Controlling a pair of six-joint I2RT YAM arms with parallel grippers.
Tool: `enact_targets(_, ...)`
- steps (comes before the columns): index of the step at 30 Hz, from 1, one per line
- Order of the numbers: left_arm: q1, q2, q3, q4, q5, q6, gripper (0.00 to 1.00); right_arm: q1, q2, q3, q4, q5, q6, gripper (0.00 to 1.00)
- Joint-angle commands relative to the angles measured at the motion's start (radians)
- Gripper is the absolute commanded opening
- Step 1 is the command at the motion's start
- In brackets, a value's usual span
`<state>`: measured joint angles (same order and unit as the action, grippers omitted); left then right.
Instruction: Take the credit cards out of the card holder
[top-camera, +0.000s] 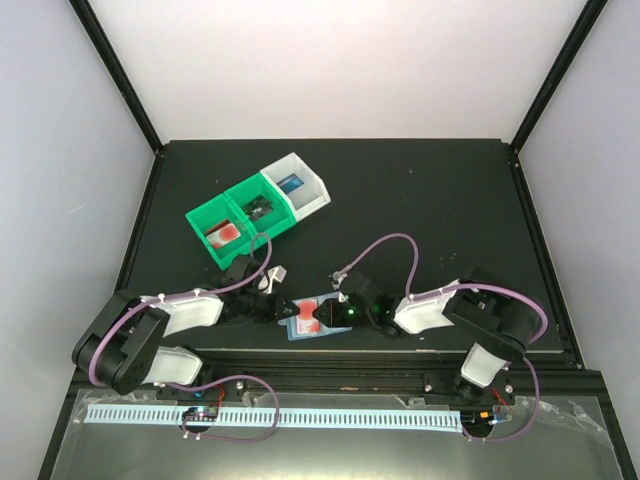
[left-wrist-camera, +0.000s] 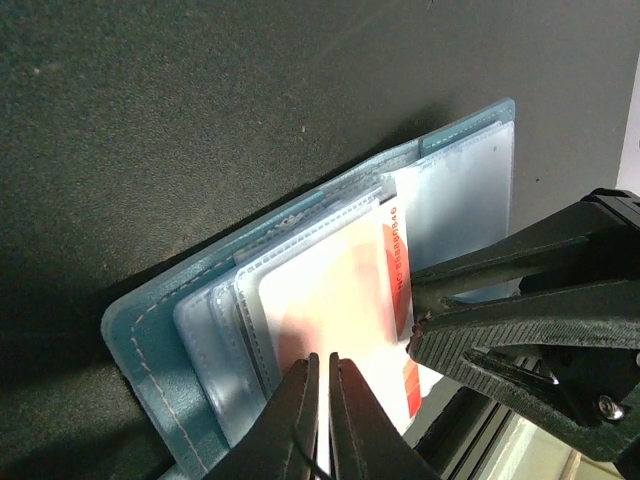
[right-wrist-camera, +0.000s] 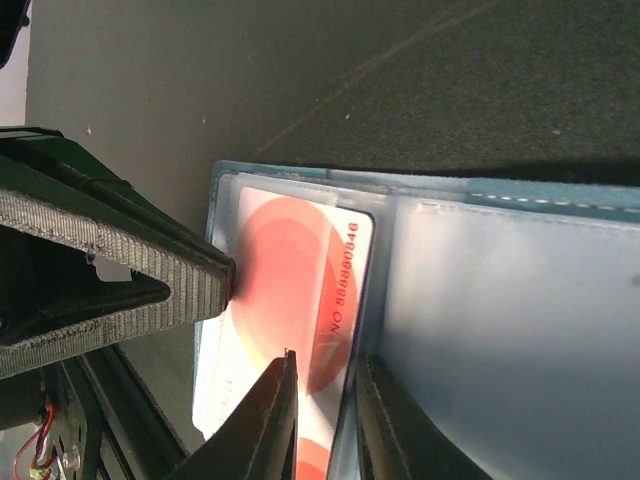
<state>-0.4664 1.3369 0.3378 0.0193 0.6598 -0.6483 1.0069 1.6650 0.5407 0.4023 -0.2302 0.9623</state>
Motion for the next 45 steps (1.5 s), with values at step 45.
enact_targets(45, -0.028, 0.043, -0.029, -0.004, -0.125, -0.033, 0.02, -0.030, -0.001, -0.090, 0.196, -0.010, 0.021, 0.13)
